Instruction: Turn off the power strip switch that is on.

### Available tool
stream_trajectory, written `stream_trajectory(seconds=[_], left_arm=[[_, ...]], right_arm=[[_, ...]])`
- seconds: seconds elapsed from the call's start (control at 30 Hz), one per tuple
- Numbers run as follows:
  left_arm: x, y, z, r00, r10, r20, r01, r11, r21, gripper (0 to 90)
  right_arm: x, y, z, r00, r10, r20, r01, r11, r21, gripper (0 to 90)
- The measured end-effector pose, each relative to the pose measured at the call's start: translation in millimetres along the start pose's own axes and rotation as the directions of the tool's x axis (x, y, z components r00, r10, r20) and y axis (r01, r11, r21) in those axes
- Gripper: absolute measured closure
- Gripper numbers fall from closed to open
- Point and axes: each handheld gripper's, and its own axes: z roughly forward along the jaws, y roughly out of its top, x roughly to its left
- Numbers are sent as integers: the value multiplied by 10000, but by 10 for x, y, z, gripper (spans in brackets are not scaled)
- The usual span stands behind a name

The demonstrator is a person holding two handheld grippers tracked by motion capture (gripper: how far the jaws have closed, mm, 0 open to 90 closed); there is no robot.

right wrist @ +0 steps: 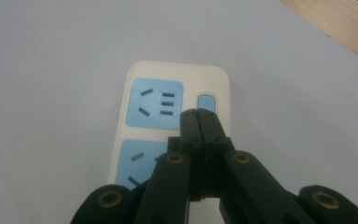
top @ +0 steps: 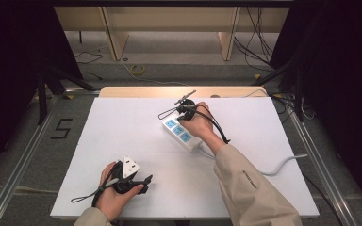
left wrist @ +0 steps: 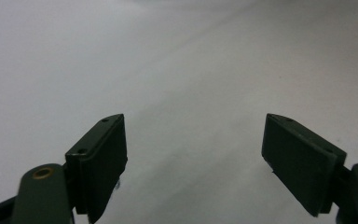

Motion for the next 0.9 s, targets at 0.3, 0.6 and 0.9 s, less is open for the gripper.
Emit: stream_trajectory(seconds=[0.3, 0.6, 0.9], left_arm=[[8, -3, -4, 10000, 44, -19, -44, 10000, 2, 218], [3, -4, -5, 10000, 17, -28, -17, 10000, 1, 218], [5, -6, -10, 10000, 21, -35, -21, 10000, 7, 218]], right_arm=[[-22, -5, 24, 9999, 107, -5, -107, 9999, -107, 900], [-26, -9, 54, 9999, 110, 34, -110, 9999, -5, 900], [-37, 8, 68, 9999, 75, 79, -75, 9999, 71, 900]])
